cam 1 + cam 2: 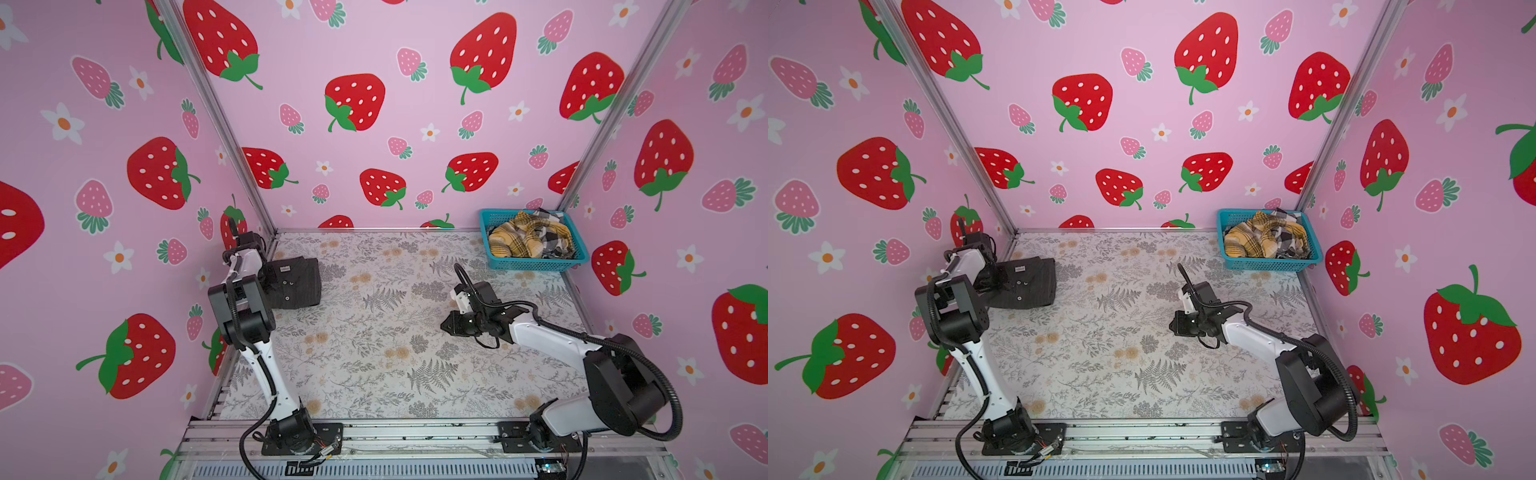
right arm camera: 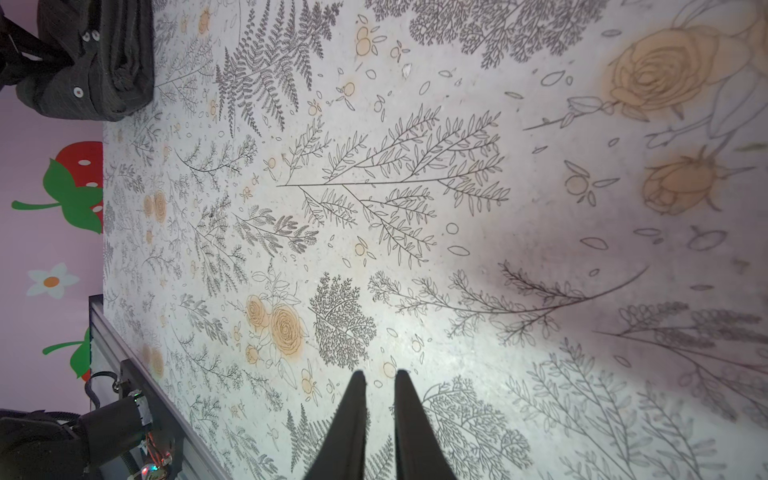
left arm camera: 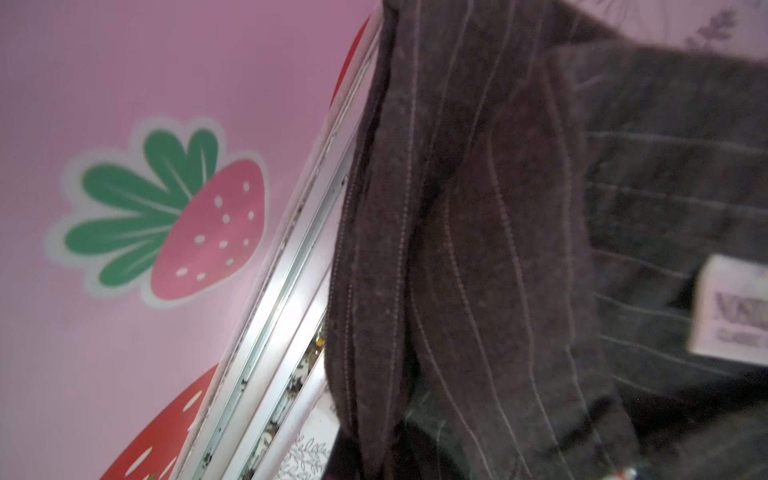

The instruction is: Fold and stack the long sleeve shirts

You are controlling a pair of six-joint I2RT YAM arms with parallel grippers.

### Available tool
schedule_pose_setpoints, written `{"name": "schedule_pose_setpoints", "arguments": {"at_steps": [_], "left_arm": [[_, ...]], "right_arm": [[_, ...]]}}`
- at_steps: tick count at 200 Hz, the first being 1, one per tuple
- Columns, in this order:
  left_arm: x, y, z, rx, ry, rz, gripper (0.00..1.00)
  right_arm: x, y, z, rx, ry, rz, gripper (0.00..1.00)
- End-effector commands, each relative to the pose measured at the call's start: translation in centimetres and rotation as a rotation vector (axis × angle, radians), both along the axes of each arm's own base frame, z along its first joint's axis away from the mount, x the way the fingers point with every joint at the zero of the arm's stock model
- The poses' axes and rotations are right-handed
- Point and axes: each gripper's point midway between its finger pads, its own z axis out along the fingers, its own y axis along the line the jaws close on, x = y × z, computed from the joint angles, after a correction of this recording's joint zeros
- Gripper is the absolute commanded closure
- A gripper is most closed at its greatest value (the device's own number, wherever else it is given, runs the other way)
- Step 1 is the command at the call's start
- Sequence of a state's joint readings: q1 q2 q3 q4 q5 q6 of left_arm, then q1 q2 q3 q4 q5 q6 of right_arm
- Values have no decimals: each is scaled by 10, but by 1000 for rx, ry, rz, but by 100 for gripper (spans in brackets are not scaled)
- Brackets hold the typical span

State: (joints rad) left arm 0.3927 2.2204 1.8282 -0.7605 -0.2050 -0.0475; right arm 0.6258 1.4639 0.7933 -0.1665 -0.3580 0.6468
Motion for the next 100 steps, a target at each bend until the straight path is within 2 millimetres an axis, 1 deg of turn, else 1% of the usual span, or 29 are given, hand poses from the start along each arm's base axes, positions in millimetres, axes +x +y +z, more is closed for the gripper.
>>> {"name": "schedule_pose_setpoints", "arguments": {"at_steps": [1,9,14,17,33,37,44,56,68,89,100], "left_arm": [[16,5,2,18,-1,-40,100],[18,8,-2,14,5,-35,100],[18,9,-4,5,8,-31,96],[18,9,-6,-2,9,-30,88],[16,13,-12,-8,21,-4,61],[15,13,-13,-13,19,3,56],[13,14,-13,-19,18,13,51],[10,19,-9,-1,18,35,46],[7,25,2,28,10,66,43],[2,33,34,46,-48,138,42],[-5,35,55,63,-82,187,43]], "right_arm": [[3,5,7,-4,3,4,83],[4,5,7,-14,4,3,83],[4,4,8,-19,4,1,83],[5,4,9,-20,3,1,83],[7,4,14,-28,-5,-1,83],[7,4,15,-28,-7,-1,83],[9,4,19,-26,-16,-3,83],[12,5,25,-20,-32,-7,81],[14,6,31,-8,-43,-13,80],[13,10,40,11,-58,-9,79],[11,10,43,15,-64,-5,79]]}}
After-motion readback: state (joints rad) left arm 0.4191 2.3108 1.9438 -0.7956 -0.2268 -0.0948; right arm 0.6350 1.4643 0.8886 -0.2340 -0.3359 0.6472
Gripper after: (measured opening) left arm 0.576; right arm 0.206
